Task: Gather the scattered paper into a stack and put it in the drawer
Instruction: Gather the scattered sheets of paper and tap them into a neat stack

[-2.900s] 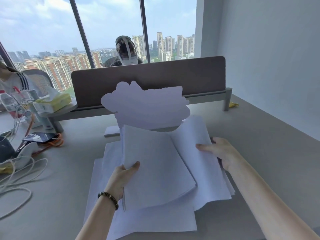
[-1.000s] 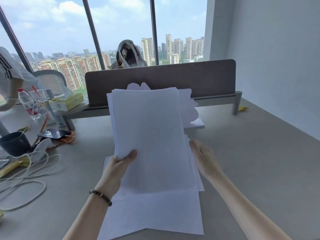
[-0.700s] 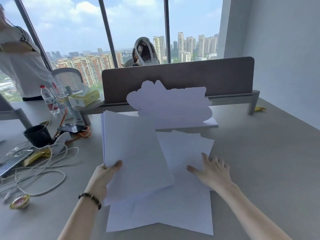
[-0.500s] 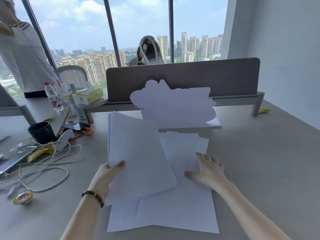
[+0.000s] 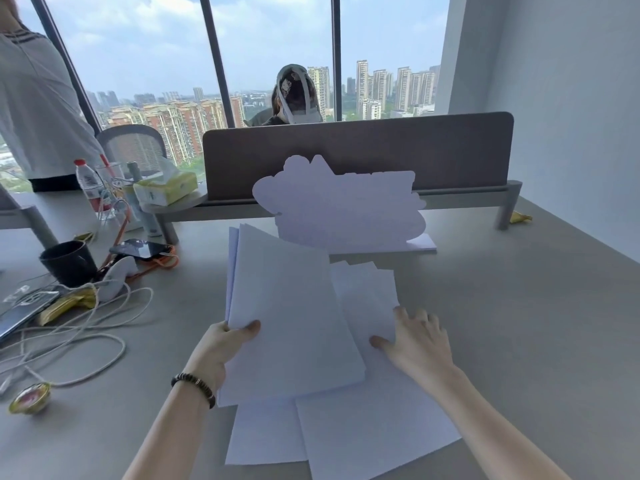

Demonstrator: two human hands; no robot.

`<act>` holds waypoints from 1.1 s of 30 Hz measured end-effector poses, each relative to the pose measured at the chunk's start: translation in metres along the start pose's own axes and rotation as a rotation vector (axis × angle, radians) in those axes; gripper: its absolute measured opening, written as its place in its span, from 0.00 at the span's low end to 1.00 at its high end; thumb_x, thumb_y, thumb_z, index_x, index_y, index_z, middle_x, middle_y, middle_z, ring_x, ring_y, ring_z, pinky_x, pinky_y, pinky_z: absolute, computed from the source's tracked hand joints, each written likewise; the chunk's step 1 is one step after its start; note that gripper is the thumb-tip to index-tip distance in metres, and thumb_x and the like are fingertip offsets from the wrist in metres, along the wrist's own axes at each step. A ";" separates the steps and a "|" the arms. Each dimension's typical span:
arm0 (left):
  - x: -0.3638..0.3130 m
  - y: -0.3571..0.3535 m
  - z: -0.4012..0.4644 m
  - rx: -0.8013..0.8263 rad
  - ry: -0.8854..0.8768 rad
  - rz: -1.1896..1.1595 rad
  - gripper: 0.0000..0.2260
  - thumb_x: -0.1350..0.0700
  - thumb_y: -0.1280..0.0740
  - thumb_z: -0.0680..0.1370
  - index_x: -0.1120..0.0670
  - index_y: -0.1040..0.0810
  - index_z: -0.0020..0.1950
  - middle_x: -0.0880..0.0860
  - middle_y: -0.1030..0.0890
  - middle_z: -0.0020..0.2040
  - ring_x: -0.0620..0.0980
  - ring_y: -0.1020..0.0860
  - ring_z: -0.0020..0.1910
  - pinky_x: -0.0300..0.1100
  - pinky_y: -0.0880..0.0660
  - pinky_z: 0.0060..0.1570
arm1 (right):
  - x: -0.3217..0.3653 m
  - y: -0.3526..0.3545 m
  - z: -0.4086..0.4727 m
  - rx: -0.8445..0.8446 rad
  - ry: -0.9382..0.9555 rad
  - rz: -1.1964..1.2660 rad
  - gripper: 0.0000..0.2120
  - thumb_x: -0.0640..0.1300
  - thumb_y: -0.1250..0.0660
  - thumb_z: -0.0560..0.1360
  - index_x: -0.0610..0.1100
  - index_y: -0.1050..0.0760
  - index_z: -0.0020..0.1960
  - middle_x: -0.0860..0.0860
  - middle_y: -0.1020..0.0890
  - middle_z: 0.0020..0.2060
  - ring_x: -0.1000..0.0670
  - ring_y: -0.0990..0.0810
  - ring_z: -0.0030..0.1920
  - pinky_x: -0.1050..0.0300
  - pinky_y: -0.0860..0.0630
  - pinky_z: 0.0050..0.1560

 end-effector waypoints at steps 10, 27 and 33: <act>0.007 -0.009 -0.010 0.026 0.044 -0.075 0.05 0.62 0.27 0.76 0.61 0.19 0.50 0.61 0.15 0.45 0.59 0.17 0.42 0.52 0.20 0.46 | -0.005 -0.007 0.011 0.138 -0.174 0.571 0.20 0.42 0.34 0.76 0.37 0.33 0.64 0.39 0.23 0.59 0.39 0.22 0.58 0.55 0.29 0.42; 0.008 0.003 -0.014 0.057 0.074 -0.051 0.05 0.62 0.26 0.75 0.61 0.19 0.49 0.58 0.14 0.39 0.59 0.17 0.43 0.51 0.21 0.44 | -0.043 -0.016 0.020 0.059 -0.287 0.836 0.11 0.46 0.32 0.75 0.41 0.24 0.36 0.46 0.21 0.33 0.46 0.23 0.34 0.58 0.34 0.34; 0.004 -0.021 -0.018 0.104 0.080 -0.027 0.06 0.62 0.26 0.75 0.61 0.19 0.50 0.61 0.15 0.46 0.60 0.17 0.44 0.54 0.21 0.47 | -0.026 -0.033 0.023 0.196 -0.231 0.973 0.15 0.52 0.29 0.62 0.45 0.17 0.45 0.48 0.12 0.43 0.43 0.13 0.45 0.43 0.17 0.53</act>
Point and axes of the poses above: each hand's wrist, its own z-axis towards the middle knuckle, its own y-axis out of the back of the hand, x = y × z, the point moved 8 cm from there along z, towards the middle knuckle
